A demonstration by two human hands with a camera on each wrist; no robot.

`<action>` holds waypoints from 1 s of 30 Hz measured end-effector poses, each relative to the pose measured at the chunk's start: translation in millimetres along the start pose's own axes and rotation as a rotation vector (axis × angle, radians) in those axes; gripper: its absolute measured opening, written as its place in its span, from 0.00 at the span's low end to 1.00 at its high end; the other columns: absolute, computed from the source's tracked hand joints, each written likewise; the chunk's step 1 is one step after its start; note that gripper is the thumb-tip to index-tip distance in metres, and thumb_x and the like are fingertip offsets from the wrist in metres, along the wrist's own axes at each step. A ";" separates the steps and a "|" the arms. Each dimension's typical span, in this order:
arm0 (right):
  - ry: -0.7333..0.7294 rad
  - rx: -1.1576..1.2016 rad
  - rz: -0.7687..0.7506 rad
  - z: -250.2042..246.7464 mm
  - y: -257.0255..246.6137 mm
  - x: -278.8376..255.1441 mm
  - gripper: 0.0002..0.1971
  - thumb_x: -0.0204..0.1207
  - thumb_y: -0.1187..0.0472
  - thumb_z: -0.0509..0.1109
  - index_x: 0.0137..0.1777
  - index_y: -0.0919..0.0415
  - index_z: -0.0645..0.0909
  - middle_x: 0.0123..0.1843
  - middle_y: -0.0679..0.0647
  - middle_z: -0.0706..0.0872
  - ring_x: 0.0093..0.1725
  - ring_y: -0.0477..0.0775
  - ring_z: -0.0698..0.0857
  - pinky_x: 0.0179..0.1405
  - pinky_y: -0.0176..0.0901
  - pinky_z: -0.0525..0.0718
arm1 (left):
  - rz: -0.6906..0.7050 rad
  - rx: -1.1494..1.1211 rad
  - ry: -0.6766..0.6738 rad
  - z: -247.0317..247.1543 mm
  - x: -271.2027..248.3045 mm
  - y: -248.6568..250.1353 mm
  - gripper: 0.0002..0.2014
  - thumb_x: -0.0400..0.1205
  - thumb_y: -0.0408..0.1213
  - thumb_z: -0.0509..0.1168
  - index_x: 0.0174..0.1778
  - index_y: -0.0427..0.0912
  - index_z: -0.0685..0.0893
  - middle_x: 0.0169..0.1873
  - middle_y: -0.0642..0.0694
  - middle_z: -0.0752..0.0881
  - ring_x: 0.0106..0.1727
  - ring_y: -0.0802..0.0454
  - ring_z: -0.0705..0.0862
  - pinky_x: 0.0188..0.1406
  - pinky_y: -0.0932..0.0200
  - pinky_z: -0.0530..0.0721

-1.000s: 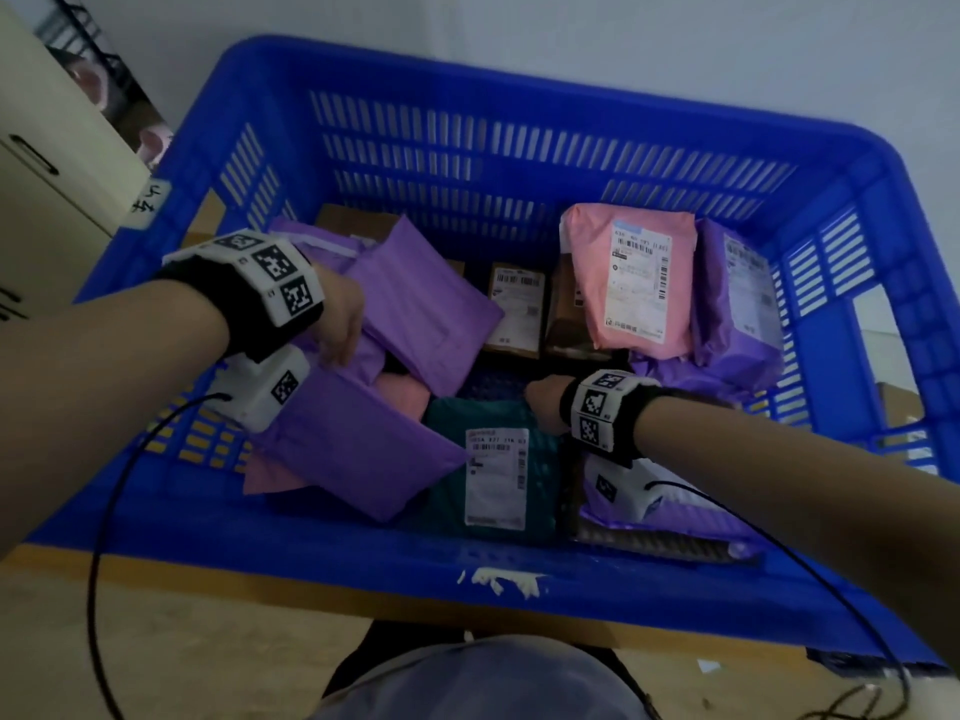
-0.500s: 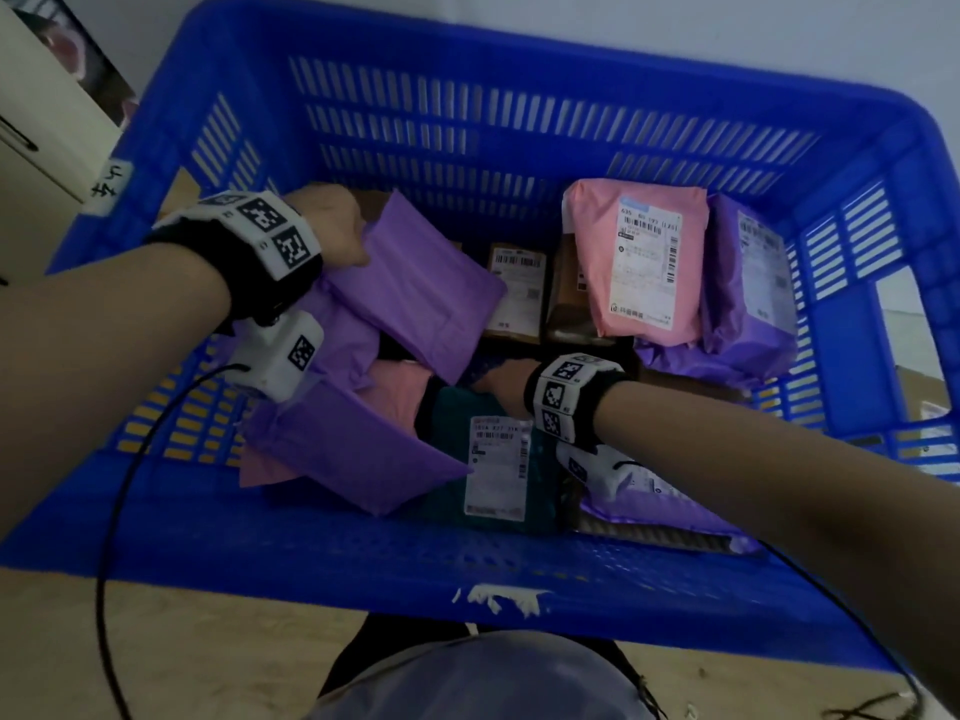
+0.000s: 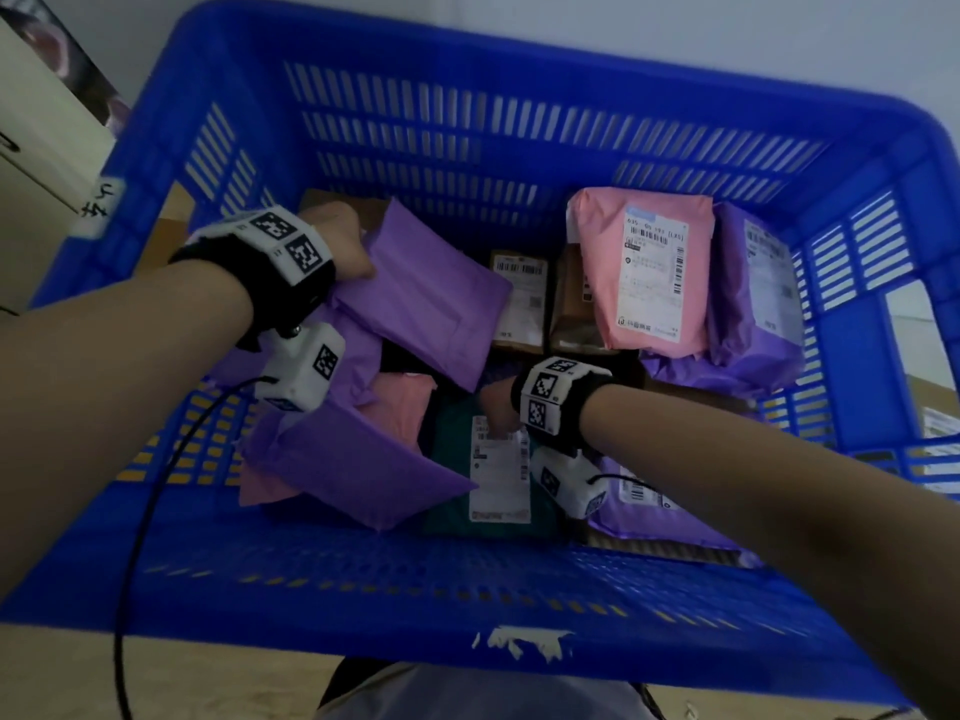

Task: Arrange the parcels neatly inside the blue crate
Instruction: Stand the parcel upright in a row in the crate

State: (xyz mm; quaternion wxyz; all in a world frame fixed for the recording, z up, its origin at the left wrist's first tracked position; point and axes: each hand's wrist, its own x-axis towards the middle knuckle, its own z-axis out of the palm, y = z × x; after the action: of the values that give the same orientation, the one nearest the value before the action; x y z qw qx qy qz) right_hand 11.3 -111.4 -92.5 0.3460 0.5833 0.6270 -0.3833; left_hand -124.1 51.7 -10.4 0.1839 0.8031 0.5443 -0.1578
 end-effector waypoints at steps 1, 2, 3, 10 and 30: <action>0.041 0.049 0.016 -1.9 1.1 -0.4 0.10 0.79 0.62 0.65 0.50 0.68 0.83 0.43 0.61 0.82 0.44 0.58 0.82 0.35 0.39 0.76 | -0.003 0.008 0.002 0.7 1.8 0.7 0.20 0.77 0.37 0.70 0.62 0.30 0.83 0.64 0.33 0.81 0.64 0.37 0.81 0.55 0.51 0.79; 0.119 0.105 0.036 -6.1 2.0 -3.2 0.13 0.79 0.61 0.64 0.58 0.68 0.83 0.52 0.64 0.85 0.52 0.61 0.84 0.42 0.43 0.79 | -0.006 0.016 0.006 1.2 3.2 1.3 0.20 0.77 0.36 0.70 0.62 0.31 0.83 0.64 0.33 0.82 0.64 0.37 0.81 0.56 0.50 0.79; 0.212 0.143 0.037 -12.0 2.0 -9.7 0.16 0.80 0.60 0.64 0.63 0.67 0.81 0.59 0.64 0.84 0.60 0.63 0.84 0.51 0.47 0.80 | -0.009 0.017 0.010 1.4 4.3 1.4 0.19 0.77 0.36 0.69 0.62 0.32 0.83 0.64 0.34 0.82 0.64 0.37 0.81 0.56 0.51 0.79; 0.778 0.334 -0.092 -43.9 -3.1 -24.0 0.31 0.79 0.54 0.65 0.78 0.63 0.61 0.79 0.61 0.66 0.75 0.60 0.70 0.67 0.52 0.73 | -0.077 -0.068 -0.006 -3.6 10.5 -2.1 0.16 0.79 0.37 0.67 0.60 0.32 0.85 0.60 0.35 0.85 0.50 0.44 0.81 0.44 0.61 0.72; 0.921 0.321 0.021 -75.6 -11.4 -19.0 0.16 0.79 0.67 0.58 0.67 0.65 0.70 0.67 0.64 0.79 0.62 0.66 0.82 0.55 0.56 0.80 | -0.089 -0.443 0.007 -20.1 -1.0 -22.5 0.13 0.80 0.29 0.62 0.59 0.35 0.85 0.47 0.32 0.89 0.38 0.44 0.84 0.41 0.51 0.87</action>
State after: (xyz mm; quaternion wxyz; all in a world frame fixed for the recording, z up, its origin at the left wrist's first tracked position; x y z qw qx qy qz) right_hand 2.5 -53.7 -39.5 -0.0579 0.7447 0.6418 -0.1737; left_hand -144.4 68.0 5.0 0.3469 0.7187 0.6013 -0.0397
